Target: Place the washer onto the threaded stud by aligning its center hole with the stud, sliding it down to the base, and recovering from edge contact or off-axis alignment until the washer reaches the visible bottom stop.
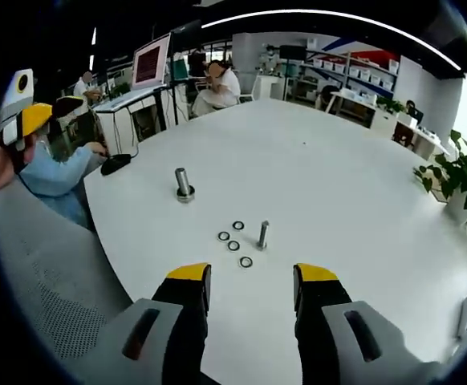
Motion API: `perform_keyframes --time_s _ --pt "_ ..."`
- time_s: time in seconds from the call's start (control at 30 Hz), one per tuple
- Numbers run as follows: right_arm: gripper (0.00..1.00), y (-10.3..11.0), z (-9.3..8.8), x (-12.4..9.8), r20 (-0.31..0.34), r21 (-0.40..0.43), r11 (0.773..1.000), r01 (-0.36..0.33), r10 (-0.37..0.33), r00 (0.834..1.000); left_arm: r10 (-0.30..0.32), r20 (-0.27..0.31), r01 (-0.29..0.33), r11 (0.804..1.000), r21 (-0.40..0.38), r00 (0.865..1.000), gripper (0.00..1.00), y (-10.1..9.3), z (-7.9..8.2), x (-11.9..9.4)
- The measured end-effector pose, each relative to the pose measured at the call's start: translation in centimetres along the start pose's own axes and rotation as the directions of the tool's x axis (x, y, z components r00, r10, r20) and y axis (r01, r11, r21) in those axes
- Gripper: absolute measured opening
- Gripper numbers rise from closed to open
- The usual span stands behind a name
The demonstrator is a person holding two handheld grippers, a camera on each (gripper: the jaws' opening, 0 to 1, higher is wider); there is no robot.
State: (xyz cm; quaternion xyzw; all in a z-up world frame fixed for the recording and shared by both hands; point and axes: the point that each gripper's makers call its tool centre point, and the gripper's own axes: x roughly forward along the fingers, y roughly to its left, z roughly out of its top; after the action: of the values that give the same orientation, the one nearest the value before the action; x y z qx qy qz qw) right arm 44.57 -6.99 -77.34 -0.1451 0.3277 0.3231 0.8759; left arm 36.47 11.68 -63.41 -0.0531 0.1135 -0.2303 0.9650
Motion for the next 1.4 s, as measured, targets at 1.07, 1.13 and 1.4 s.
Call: perform_keyframes --time_s 1.07,1.13,1.4 --pt "0.35 1.0 -1.6 3.8 -0.07 0.122 0.991 -0.046 0.055 0.996 0.009 -0.015 -0.009 1.0 -0.005 1.0 0.33 0.3 -0.3 0.0" --pt "0.35 1.0 -1.7 4.1 -0.082 0.109 0.993 -0.047 0.056 0.995 0.009 -0.018 -0.009 1.0 -0.008 1.0 0.33 0.3 -0.4 0.0" --pt "0.33 0.7 -3.0 5.4 -0.144 0.086 0.995 -0.046 0.058 0.988 0.015 -0.015 -0.015 1.0 -0.007 1.0 0.32 0.5 -0.3 0.0"
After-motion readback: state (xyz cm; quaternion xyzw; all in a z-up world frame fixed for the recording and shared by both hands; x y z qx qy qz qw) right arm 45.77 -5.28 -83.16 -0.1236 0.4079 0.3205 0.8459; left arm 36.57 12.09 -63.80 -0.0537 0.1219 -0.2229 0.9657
